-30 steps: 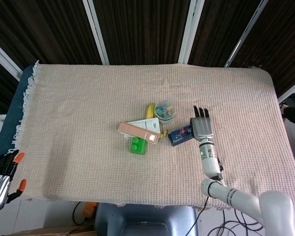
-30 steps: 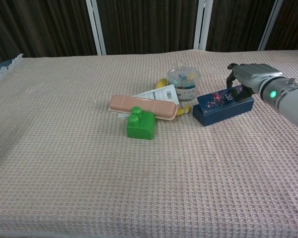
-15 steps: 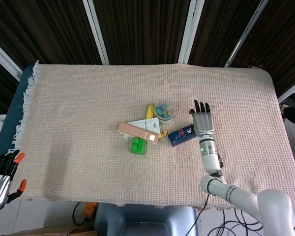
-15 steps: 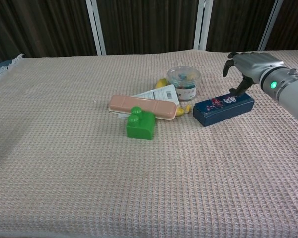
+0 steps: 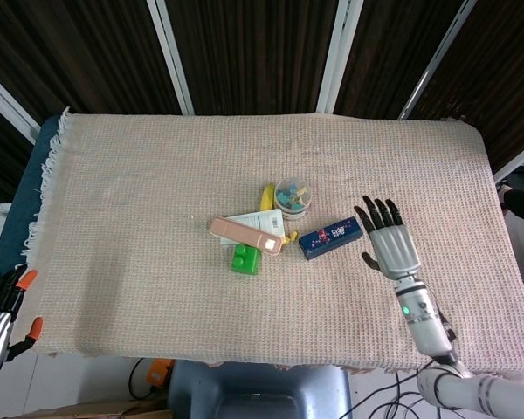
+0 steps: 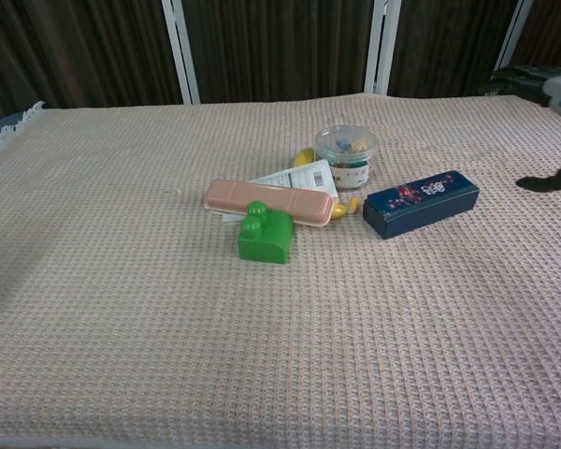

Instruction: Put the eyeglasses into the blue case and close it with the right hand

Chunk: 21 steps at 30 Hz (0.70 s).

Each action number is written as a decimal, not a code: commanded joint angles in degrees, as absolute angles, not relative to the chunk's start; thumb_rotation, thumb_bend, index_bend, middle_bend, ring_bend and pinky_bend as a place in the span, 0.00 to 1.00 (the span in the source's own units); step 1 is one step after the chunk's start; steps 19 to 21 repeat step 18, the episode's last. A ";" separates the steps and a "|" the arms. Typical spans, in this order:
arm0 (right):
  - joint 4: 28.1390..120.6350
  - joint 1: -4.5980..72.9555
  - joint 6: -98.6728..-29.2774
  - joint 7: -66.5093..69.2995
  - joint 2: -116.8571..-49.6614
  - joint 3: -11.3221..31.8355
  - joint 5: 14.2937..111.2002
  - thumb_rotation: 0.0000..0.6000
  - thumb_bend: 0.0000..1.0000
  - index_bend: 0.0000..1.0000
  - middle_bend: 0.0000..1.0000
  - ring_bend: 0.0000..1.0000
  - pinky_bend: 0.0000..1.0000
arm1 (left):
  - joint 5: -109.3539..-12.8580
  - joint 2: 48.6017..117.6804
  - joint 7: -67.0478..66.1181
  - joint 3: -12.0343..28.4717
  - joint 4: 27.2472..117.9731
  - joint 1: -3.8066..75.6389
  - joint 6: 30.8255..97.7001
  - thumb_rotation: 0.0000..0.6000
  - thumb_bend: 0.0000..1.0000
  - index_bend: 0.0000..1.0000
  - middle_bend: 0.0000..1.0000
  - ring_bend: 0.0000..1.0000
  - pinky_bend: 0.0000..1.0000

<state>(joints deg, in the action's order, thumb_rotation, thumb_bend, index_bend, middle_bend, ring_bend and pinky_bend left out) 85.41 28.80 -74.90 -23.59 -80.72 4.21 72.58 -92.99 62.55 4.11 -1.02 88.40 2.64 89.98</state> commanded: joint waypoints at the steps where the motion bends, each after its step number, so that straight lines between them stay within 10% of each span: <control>1: 91.11 15.64 -89.61 -16.85 -70.59 -7.66 86.43 1.00 0.35 0.18 0.04 0.00 0.00 | -93.37 62.80 3.92 -0.97 88.28 2.42 90.61 1.00 0.42 0.00 0.00 0.00 0.02; 21: 85.14 7.34 -95.60 -4.57 -69.98 -7.36 89.91 1.00 0.33 0.17 0.01 0.00 0.00 | -94.17 63.78 -0.71 -1.74 89.30 2.01 90.43 1.00 0.41 0.00 0.00 0.00 0.02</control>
